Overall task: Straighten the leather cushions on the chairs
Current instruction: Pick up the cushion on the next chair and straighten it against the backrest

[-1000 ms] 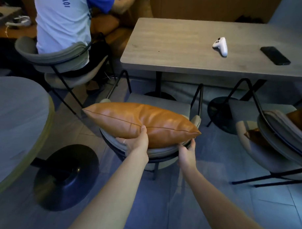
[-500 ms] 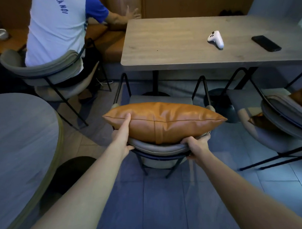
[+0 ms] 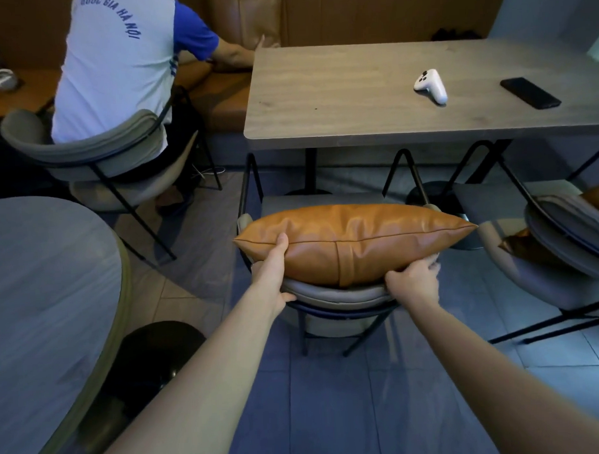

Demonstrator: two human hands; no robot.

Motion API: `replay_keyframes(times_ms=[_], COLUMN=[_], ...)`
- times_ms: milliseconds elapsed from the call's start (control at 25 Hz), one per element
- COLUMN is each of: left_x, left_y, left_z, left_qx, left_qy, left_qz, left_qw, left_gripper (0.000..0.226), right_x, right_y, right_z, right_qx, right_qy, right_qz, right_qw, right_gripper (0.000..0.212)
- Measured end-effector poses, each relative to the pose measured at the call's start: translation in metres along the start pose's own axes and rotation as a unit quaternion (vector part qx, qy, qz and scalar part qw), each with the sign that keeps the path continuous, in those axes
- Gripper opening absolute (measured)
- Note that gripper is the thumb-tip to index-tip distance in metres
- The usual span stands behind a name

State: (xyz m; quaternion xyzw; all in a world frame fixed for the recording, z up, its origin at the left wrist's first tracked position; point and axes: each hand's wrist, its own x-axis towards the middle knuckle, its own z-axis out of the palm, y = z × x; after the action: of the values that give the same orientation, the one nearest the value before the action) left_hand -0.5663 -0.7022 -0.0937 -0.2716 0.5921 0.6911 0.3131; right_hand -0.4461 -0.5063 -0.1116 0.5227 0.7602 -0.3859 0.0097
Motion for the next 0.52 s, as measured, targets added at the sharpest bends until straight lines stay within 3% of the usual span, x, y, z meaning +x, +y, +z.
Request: replay_keyframes(times_ms=[80, 200, 280, 520], left_x=[0.0, 0.0, -0.002, 0.004], left_y=[0.002, 0.005, 0.006, 0.017], left_z=[-0.004, -0.011, -0.017, -0.043], left_qx=[0.009, 0.03, 0.053, 0.109], left_qy=[-0.014, -0.038, -0.058, -0.09], left_qz=[-0.004, -0.014, -0.019, 0.01], left_qw=[1.0, 0.999, 0.997, 0.99], left_gripper=[0.1, 0.106, 0.11, 0.096], right_x=[-0.035, -0.083, -0.097, -0.086], right_y=[0.003, 0.003, -0.008, -0.045], right_z=[0.017, 0.05, 0.066, 0.088], right_qx=[-0.206, -0.373, -0.425, -0.439], right_qy=[0.069, 0.09, 0.048, -0.01], right_qz=[-0.104, -0.296, -0.347, -0.411], right_qw=[0.971, 0.875, 0.834, 0.799], right_gripper=[0.064, 0.036, 0.034, 0.02])
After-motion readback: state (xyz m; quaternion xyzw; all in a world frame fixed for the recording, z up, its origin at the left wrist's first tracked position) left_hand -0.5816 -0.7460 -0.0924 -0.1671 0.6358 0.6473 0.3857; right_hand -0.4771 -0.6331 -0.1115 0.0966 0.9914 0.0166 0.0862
